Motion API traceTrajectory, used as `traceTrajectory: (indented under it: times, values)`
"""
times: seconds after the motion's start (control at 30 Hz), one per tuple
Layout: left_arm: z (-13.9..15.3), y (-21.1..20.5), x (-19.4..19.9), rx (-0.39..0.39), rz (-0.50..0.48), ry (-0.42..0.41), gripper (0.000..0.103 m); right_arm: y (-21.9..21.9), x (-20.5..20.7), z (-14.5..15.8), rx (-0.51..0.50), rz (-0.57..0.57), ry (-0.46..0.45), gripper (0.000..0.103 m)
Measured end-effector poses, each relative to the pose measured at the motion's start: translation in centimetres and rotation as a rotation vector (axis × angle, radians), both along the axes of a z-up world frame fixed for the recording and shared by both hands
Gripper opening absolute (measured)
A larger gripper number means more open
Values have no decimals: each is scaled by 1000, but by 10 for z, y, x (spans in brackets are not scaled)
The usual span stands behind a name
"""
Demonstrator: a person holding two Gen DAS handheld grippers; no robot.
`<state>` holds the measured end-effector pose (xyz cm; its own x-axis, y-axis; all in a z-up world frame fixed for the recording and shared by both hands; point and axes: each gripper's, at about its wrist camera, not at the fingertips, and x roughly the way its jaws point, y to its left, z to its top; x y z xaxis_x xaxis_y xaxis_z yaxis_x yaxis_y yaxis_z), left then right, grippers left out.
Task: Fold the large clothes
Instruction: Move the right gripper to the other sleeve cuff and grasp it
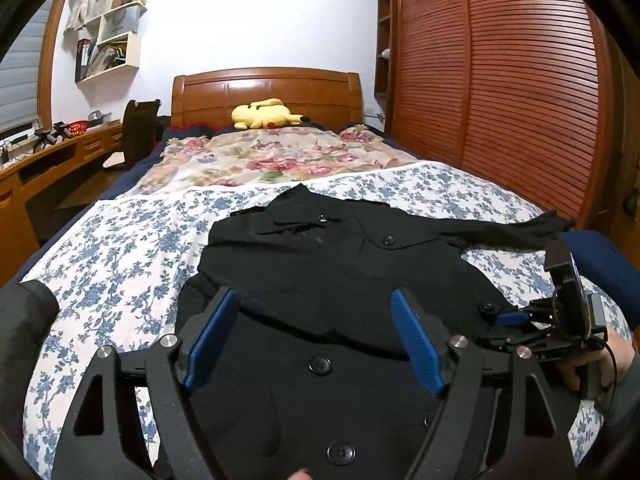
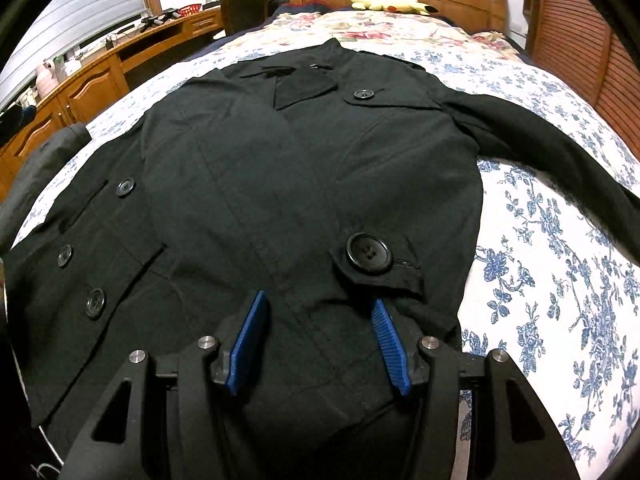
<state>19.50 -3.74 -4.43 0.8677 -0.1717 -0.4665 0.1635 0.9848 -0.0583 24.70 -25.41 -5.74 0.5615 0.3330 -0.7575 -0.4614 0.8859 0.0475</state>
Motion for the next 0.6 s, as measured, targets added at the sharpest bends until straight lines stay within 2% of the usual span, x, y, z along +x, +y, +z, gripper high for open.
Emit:
traceTrajectory:
  times: [0.23,0.4,0.6]
  values:
    - [8,1,-5,-2,-1,-33,80,1,-2,-2,10,-3,4,57]
    - [14,1,-8,-16,-9,-45,80,3,-5,2,-20,-9,-3,58]
    - [17,-2,-11,-33,-30,-50,80,-20,-11,38,-19,-40,-54,59]
